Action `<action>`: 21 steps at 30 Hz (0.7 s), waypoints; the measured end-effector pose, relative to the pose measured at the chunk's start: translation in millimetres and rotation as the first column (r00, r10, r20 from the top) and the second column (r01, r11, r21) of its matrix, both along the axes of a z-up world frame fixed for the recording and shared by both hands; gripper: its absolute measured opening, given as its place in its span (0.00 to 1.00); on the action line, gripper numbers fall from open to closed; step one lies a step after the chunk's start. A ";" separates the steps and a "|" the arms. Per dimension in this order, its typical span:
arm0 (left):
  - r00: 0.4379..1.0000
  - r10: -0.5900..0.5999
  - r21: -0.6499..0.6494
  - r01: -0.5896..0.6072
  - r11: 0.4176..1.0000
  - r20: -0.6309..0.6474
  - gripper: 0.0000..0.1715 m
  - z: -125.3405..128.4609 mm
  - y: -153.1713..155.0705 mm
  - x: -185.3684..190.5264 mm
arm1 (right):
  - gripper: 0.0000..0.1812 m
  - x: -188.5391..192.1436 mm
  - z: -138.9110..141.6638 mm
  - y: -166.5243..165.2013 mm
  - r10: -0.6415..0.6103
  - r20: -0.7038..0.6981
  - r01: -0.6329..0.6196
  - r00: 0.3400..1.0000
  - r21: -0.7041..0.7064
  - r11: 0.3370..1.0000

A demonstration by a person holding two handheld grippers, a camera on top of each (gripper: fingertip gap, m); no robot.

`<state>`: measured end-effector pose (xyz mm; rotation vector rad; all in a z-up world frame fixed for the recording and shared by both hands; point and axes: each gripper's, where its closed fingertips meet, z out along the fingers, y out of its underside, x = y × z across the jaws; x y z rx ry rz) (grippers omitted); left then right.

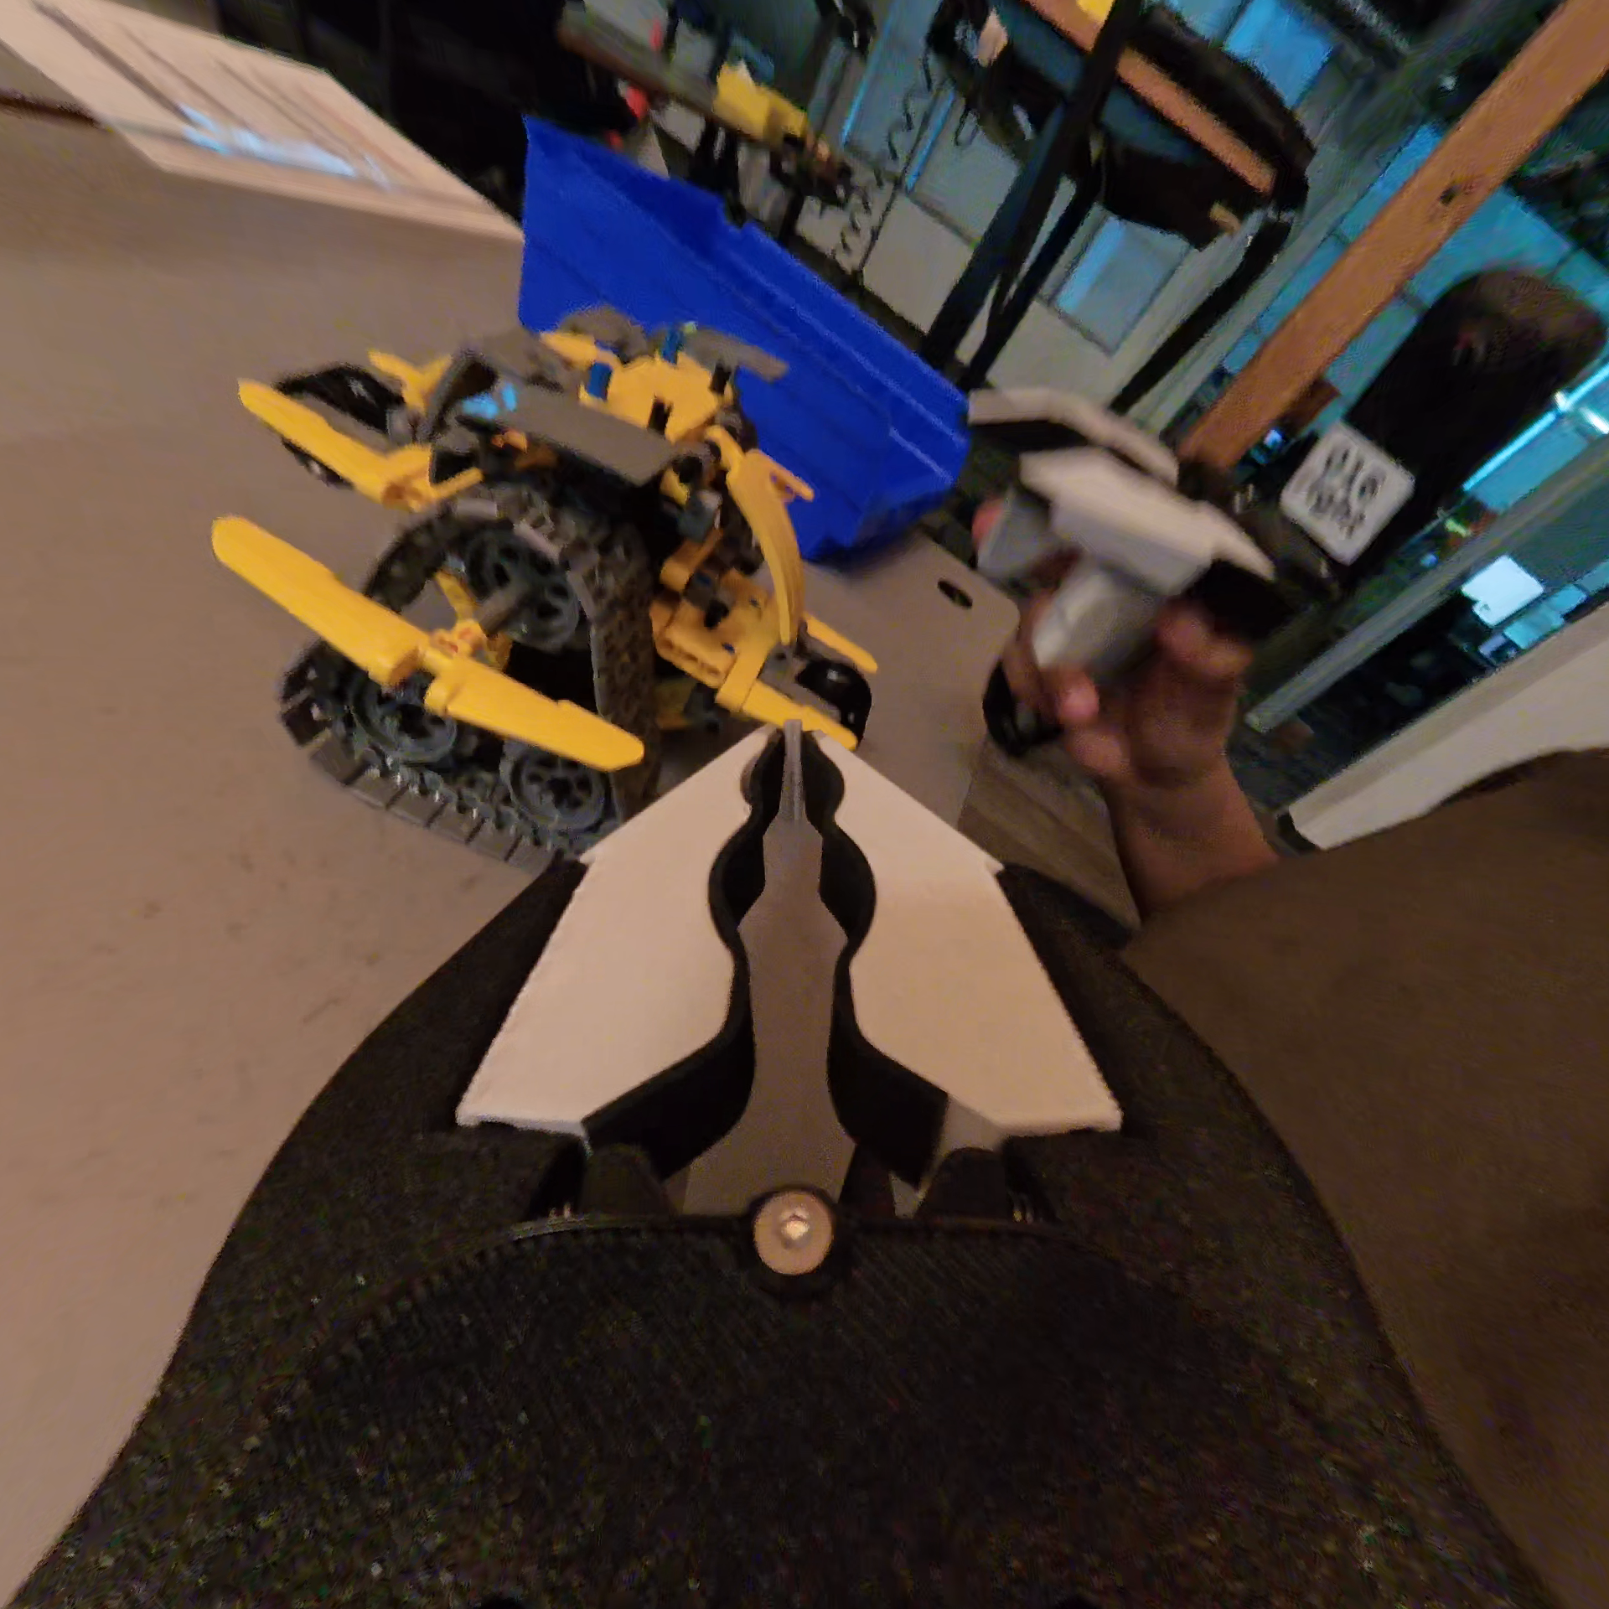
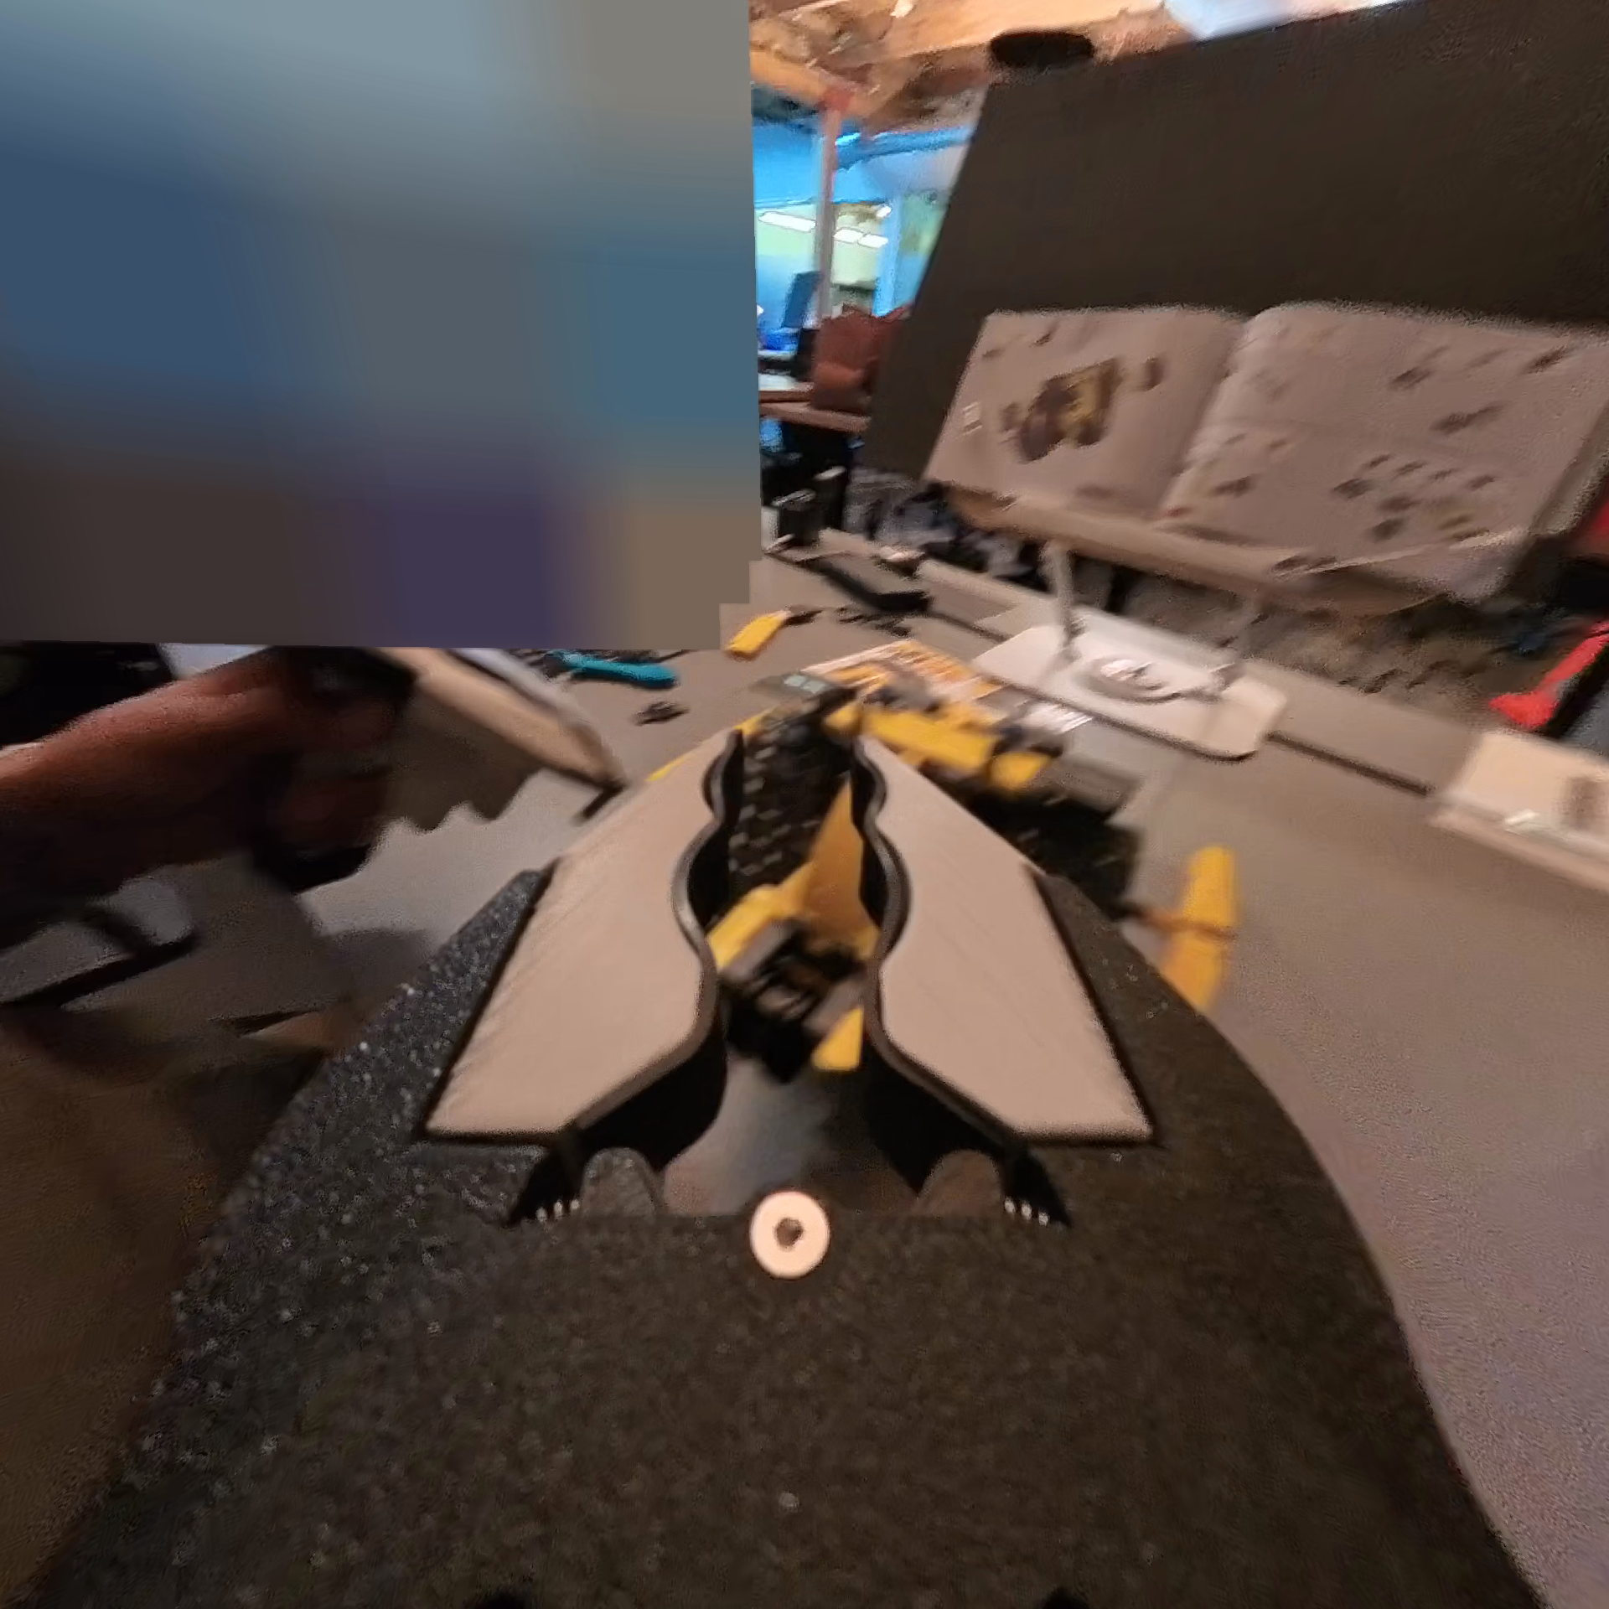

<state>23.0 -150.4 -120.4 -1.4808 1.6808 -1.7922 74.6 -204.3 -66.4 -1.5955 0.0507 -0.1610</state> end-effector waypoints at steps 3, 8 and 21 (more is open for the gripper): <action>0.996 0.017 -0.100 -0.008 0.995 0.090 0.00 24.2 -5.3 6.0 | 0.16 -38.3 -29.3 9.3 0.062 -0.069 -0.065 0.996 -0.048 0.997; 0.981 0.065 -0.317 -0.003 0.948 0.185 0.00 52.2 -12.7 13.2 | 0.17 -48.2 -32.4 29.0 0.034 -0.089 -0.033 0.995 0.019 0.999; 0.971 0.070 -0.406 0.030 0.913 0.228 0.00 52.7 -33.5 24.1 | 0.07 -29.1 -20.3 27.5 0.043 -0.173 -0.024 0.984 0.112 0.993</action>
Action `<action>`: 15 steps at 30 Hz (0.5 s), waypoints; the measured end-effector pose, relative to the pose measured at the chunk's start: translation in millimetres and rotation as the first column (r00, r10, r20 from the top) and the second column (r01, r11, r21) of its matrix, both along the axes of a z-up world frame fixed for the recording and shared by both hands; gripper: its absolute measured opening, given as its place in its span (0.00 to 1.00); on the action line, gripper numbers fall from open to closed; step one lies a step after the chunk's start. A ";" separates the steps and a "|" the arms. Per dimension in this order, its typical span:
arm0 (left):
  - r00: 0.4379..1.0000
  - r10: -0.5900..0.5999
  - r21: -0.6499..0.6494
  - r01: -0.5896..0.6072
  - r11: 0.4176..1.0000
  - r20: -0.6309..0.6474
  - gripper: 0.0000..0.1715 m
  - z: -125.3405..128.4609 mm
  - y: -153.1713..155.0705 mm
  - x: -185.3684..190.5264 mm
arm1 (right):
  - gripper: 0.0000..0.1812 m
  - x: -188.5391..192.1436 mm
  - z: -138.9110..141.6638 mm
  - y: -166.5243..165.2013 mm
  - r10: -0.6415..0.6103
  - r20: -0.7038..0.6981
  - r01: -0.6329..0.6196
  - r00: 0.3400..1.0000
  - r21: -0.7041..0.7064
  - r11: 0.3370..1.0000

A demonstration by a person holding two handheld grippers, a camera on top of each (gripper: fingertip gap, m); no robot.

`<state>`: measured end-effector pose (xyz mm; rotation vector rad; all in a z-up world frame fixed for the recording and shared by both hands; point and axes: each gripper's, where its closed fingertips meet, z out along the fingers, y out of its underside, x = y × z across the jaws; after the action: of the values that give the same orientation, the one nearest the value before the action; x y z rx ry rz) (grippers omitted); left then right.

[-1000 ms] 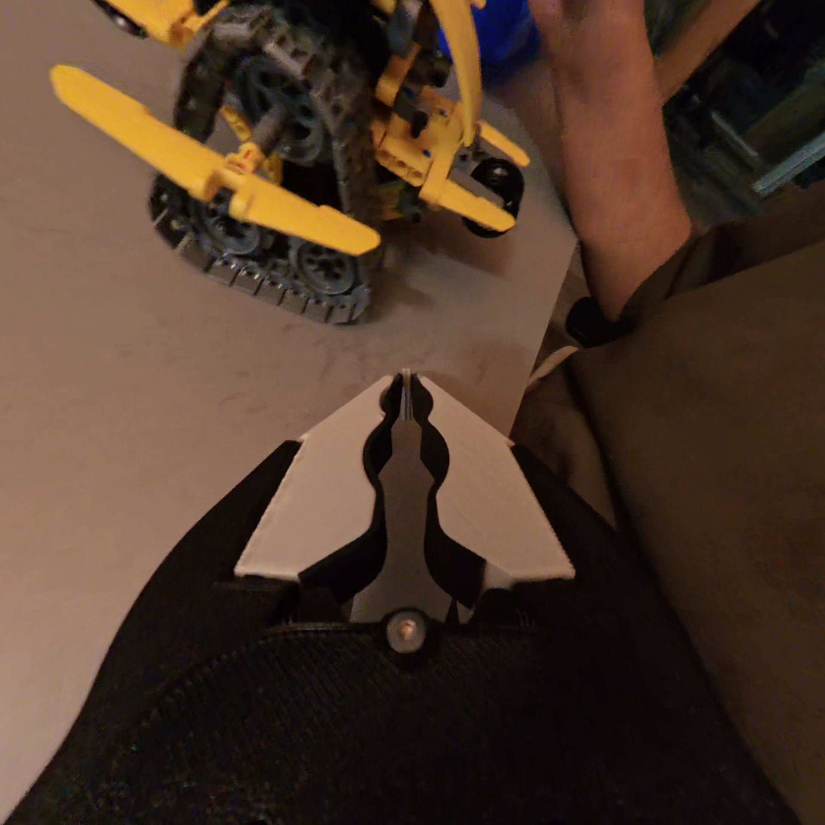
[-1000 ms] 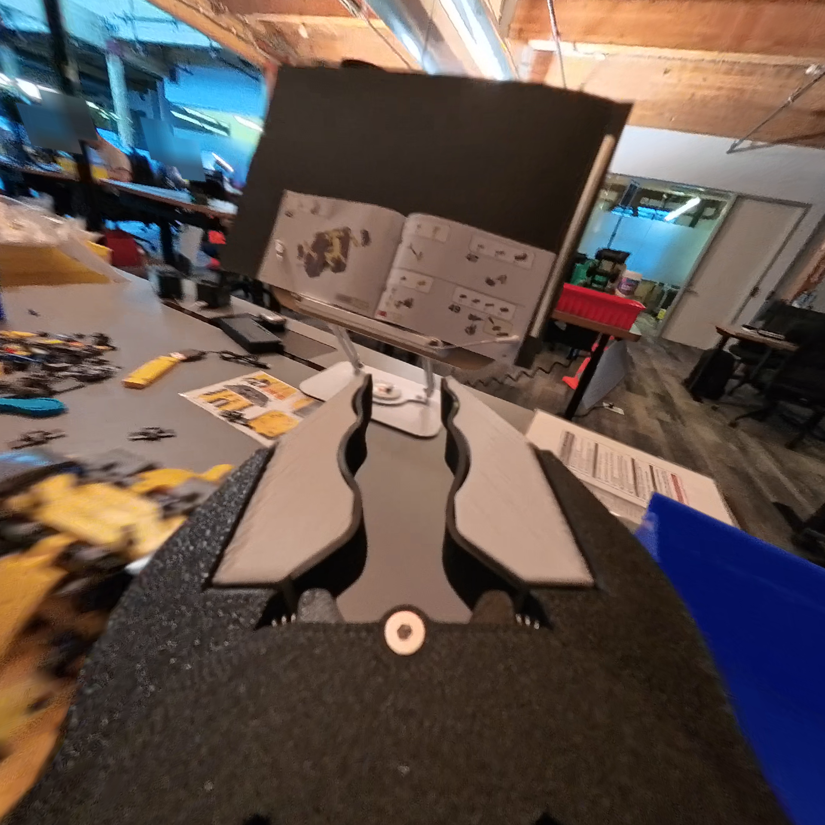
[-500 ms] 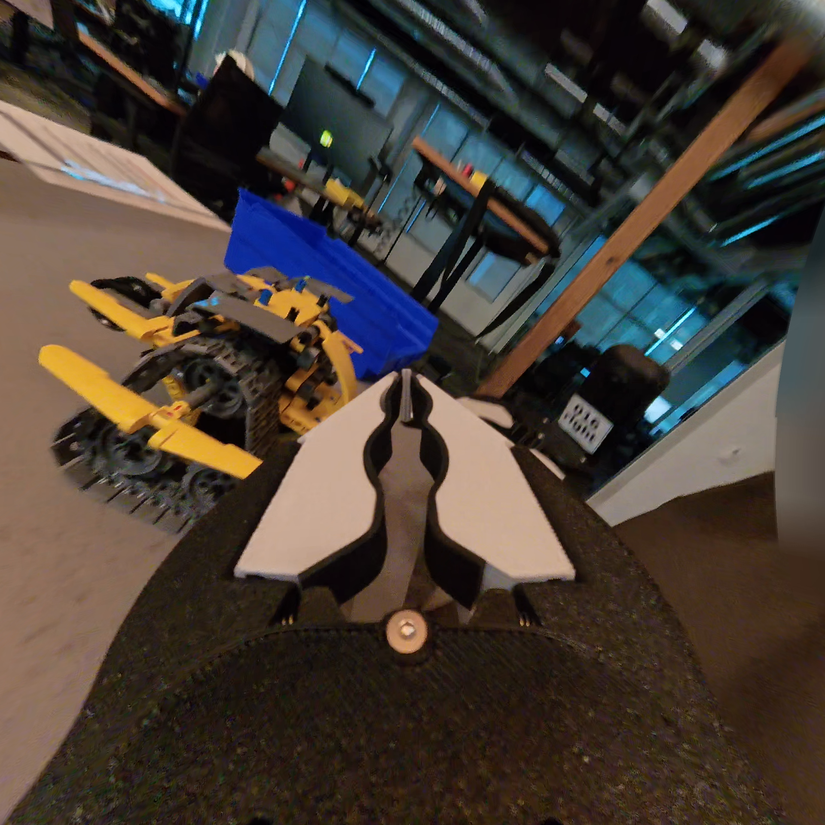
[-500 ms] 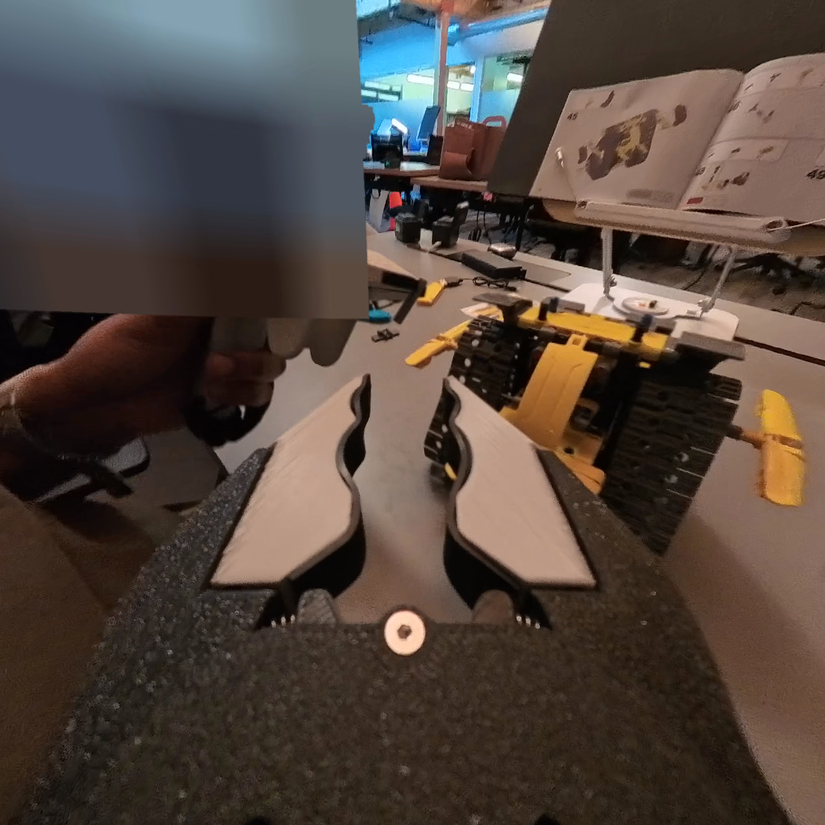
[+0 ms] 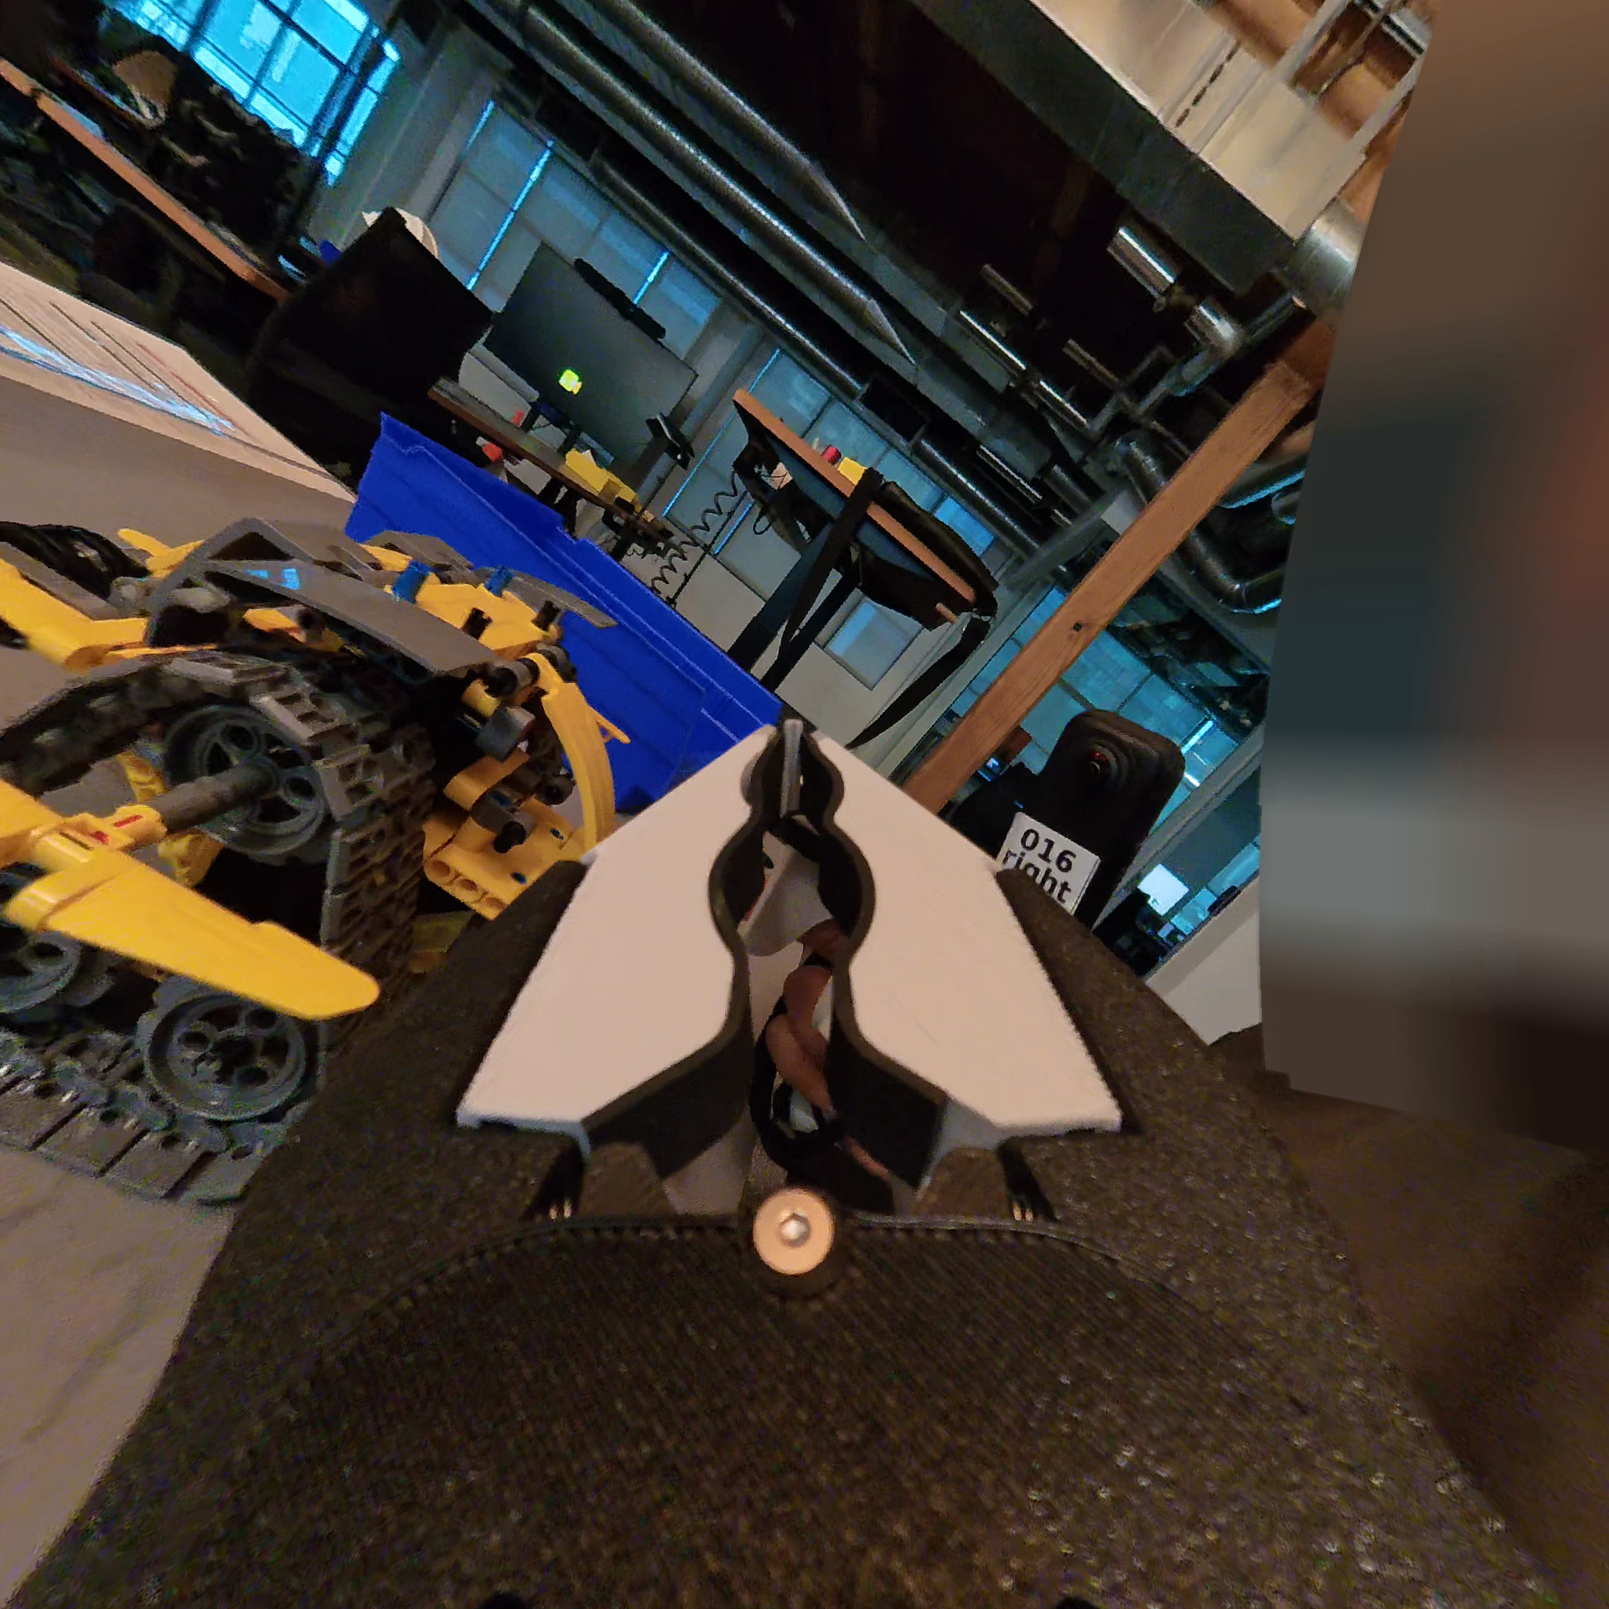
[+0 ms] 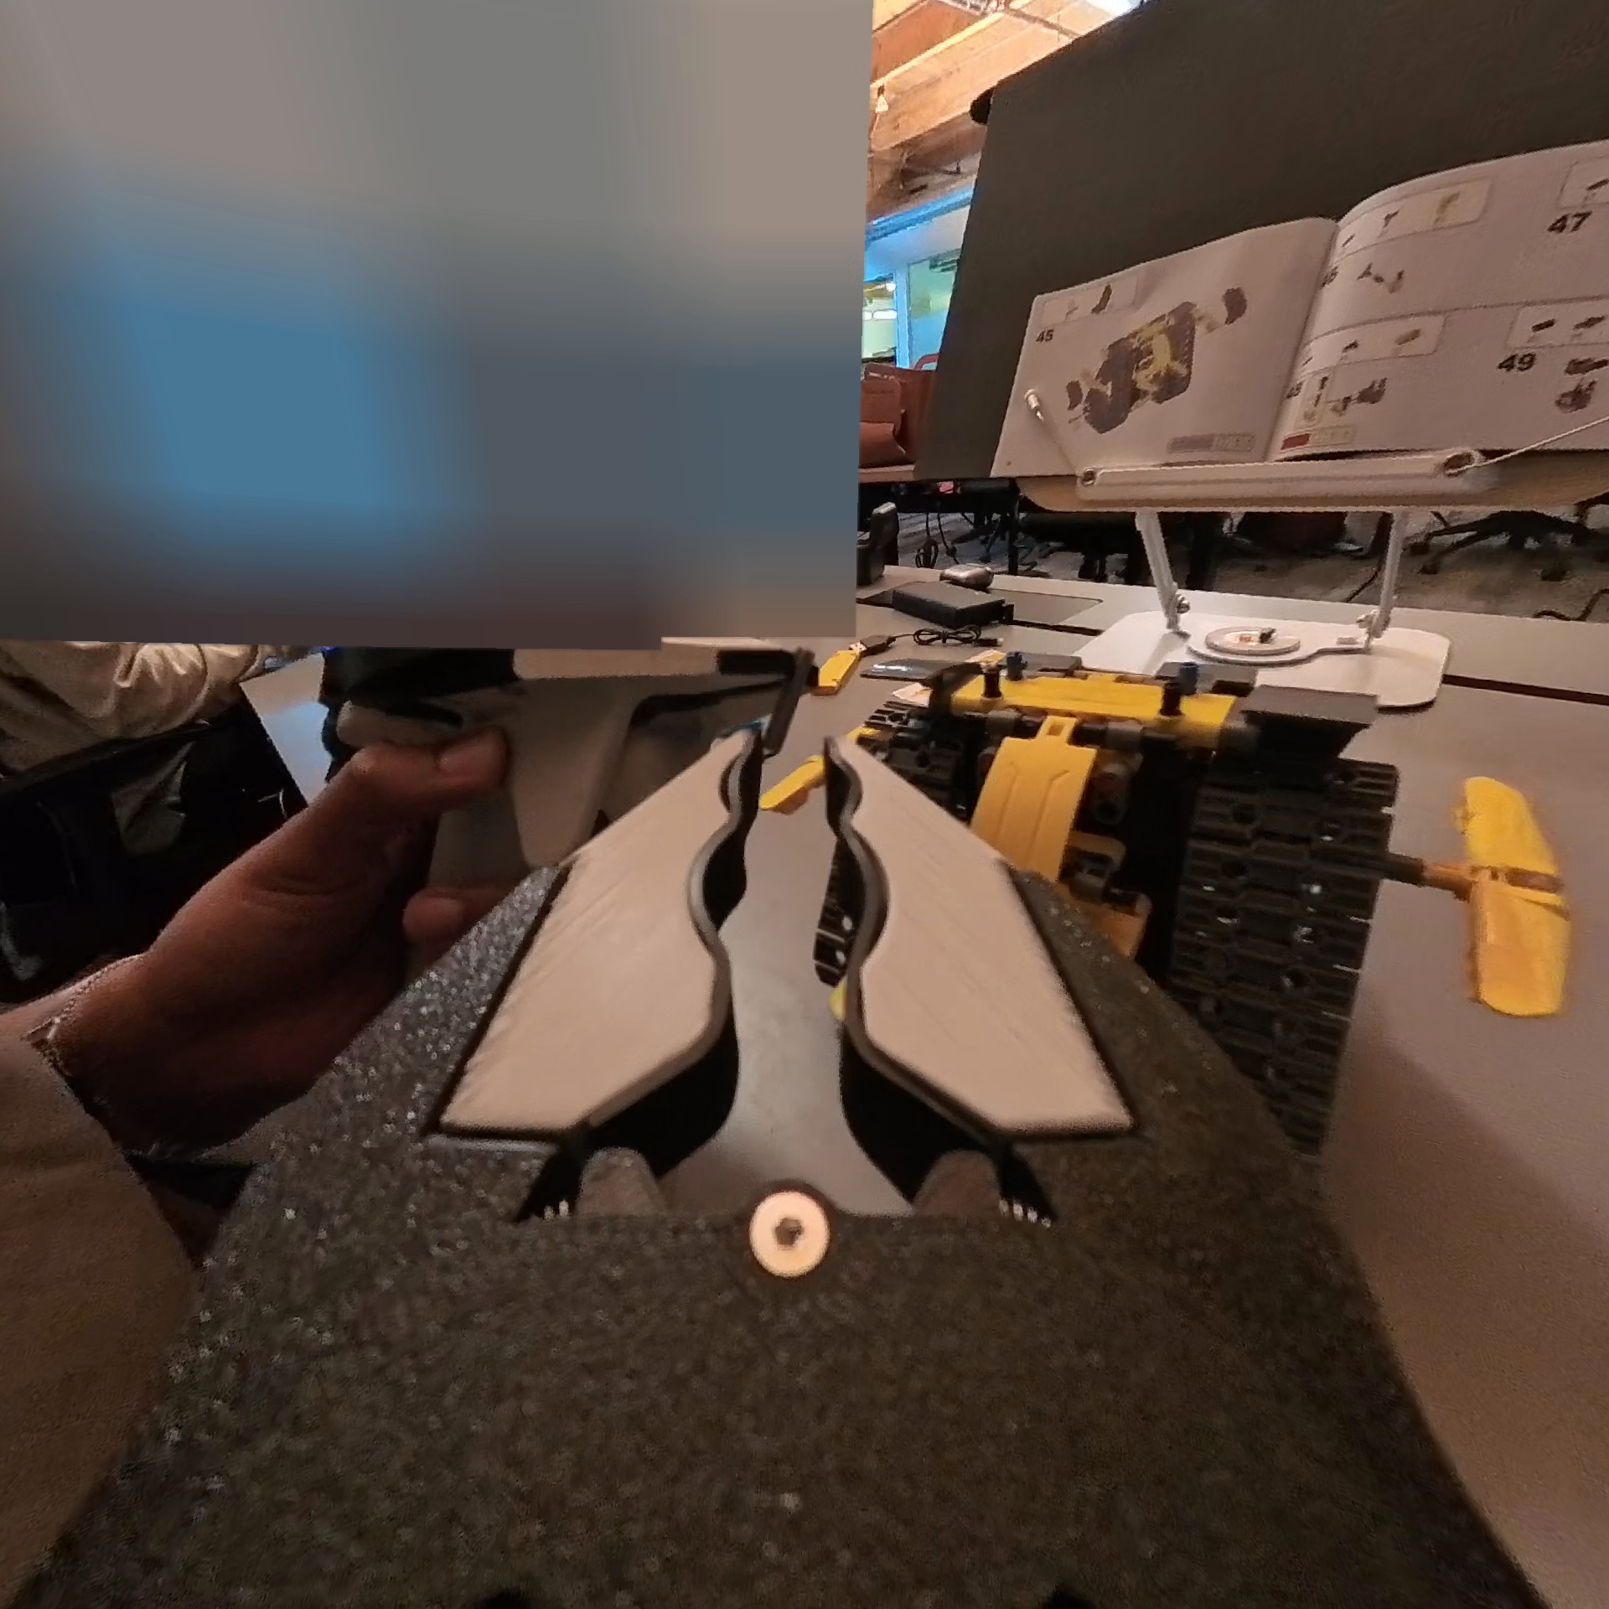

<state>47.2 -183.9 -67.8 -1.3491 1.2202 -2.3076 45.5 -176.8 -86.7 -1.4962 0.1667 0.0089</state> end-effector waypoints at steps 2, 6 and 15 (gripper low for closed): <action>1.000 0.006 0.012 -0.006 1.000 0.012 0.00 0.9 -3.6 0.7 | 0.04 0.4 2.7 -3.4 0.006 0.001 -0.006 1.000 0.015 1.000; 1.000 0.003 0.054 -0.004 0.999 0.012 0.00 -0.6 -8.7 2.5 | 0.02 2.0 1.2 -8.7 0.025 0.013 -0.024 1.000 -0.014 1.000; 0.981 0.196 0.678 -0.138 0.722 -0.010 0.14 -49.9 -10.3 21.4 | 0.02 76.4 -39.5 -54.4 0.181 0.311 0.025 0.933 -0.558 0.829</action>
<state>68.6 -194.2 -117.7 -1.2009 1.6583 -1.4434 121.9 -231.1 -126.2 -2.0615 -0.2078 -0.2624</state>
